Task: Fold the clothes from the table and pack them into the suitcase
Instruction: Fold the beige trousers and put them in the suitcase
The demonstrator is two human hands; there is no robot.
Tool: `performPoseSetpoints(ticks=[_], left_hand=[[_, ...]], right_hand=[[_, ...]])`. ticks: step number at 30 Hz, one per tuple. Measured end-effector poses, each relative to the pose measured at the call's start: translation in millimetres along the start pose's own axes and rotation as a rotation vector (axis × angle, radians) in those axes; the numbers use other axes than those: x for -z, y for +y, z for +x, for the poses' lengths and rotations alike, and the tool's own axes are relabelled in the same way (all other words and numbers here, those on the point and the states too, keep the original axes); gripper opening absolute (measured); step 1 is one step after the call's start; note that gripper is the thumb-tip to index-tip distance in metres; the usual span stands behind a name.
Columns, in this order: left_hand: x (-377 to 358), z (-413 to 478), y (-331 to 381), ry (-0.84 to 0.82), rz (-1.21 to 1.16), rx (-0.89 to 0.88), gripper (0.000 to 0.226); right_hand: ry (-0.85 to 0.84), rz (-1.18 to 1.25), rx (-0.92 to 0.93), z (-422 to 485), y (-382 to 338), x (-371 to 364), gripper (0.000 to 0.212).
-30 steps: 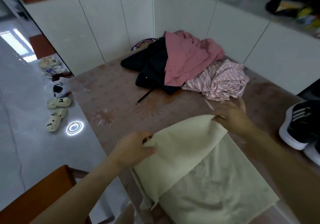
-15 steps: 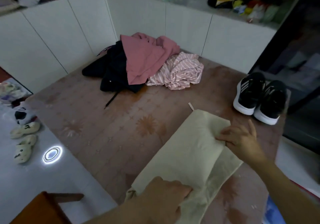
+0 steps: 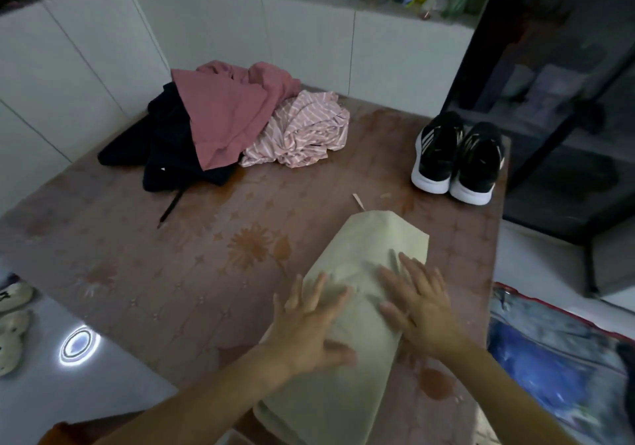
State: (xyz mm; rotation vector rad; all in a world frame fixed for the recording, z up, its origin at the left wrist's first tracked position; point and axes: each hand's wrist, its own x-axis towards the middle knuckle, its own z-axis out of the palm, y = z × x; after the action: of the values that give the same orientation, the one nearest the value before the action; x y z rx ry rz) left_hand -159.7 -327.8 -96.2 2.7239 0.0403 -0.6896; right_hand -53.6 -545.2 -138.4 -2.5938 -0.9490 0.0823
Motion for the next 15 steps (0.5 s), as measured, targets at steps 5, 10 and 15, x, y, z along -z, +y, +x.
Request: performPoseSetpoints(ticks=[5,10,15], left_hand=[[-37.4,12.3,0.1,-0.049,0.077,0.023,0.113],[-39.9,12.0,-1.0,-0.002,0.091,0.035,0.113],[-43.1,-17.5,-5.1,0.067,0.115,0.122,0.116]], right_hand=[[-0.218,-0.138,-0.093,-15.4,-14.2,-19.4,0.06],[-0.079,-0.18,-0.164,27.1,-22.9,2.8,0.07],[-0.247,-0.045,-0.39,81.4,-6.5,9.5,0.092]])
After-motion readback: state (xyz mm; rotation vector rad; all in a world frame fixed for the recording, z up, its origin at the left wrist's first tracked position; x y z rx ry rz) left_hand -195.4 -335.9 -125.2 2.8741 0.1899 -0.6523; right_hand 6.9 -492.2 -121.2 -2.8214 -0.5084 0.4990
